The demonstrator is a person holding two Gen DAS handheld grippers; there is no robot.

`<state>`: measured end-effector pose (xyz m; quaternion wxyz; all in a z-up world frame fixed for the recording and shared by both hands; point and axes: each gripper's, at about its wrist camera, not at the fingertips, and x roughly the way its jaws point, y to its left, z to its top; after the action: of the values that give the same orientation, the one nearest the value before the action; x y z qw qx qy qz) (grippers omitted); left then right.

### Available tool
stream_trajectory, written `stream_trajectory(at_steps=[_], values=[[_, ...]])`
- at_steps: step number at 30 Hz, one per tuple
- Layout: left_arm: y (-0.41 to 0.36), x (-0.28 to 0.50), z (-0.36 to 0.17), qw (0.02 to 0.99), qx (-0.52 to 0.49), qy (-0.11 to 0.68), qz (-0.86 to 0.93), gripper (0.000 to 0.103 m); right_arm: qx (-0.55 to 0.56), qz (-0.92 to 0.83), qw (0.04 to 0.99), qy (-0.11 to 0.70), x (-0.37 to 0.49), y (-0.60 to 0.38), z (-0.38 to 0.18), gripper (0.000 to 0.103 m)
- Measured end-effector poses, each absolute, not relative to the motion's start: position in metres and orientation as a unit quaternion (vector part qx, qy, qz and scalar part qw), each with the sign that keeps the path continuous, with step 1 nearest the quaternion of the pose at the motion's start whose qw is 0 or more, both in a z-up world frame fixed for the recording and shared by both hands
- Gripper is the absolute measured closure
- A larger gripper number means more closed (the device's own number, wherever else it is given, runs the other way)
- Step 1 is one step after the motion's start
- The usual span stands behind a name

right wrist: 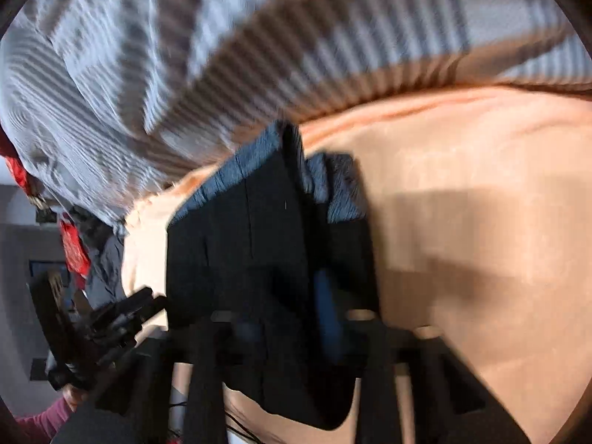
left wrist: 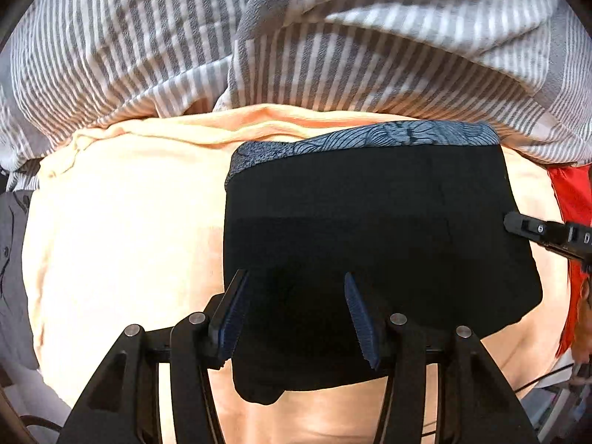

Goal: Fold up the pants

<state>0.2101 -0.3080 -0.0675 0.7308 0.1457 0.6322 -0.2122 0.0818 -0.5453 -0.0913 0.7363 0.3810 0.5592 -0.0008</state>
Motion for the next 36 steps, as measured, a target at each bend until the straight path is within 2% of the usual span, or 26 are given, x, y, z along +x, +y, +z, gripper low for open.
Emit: stream_trajectory(at_steps=[4,13,17,20,36], values=[[-0.305,0.193,-0.082,0.713,0.150,0.647,-0.225,0.049,0.378,-0.006,0.745,0.549,0.072,-0.541,-0.085,0.093],[-0.302,0.175,-0.100,0.706,0.157,0.650,-0.233,0.047,0.349,-0.020,0.740,0.575,0.060,-0.533,-0.094,0.094],[-0.304,0.173,-0.104,0.707,0.159,0.648,-0.235,0.046,0.321,-0.036,0.744,0.585,0.058,-0.521,-0.089,0.092],[-0.303,0.176,-0.104,0.708,0.157,0.648,-0.234,0.046,0.306,-0.046,0.741,0.595,0.056,-0.514,-0.084,0.086],[-0.301,0.173,-0.103,0.711,0.150,0.645,-0.234,0.046,0.235,-0.112,0.778,0.572,0.044,-0.487,-0.033,0.086]])
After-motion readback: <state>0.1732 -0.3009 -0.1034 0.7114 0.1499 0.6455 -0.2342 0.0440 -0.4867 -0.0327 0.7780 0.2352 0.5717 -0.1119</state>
